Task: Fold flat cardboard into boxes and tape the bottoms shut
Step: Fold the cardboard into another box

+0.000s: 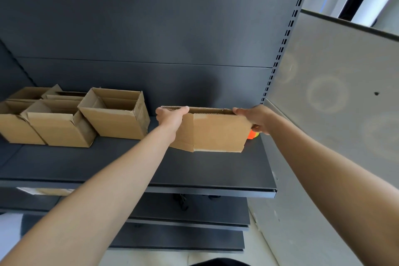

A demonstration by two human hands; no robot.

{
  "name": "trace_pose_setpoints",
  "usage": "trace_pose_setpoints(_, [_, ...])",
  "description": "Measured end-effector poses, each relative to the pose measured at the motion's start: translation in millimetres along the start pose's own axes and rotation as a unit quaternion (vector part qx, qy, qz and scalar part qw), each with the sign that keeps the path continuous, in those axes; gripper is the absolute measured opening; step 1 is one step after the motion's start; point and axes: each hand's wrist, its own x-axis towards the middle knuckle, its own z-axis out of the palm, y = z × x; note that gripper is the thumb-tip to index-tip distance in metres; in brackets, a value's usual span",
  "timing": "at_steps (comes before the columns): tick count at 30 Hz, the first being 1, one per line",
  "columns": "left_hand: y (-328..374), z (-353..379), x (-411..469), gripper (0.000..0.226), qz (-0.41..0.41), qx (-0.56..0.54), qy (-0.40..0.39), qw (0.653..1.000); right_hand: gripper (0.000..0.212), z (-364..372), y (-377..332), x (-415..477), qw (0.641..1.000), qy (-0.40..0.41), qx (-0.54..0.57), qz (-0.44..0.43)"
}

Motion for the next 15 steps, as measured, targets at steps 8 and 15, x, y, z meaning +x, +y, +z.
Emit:
trace_pose_setpoints(8, [-3.3,0.6,2.6,0.101,0.000,0.000,-0.035,0.999,0.058,-4.4,-1.6,3.2,0.998,-0.023,-0.055,0.013])
trace_pose_setpoints(15, [1.7,-3.5,0.5,0.086,0.004,0.020,-0.143,0.989,0.069,2.7,-14.1,-3.4,0.994,0.006,-0.103,0.039])
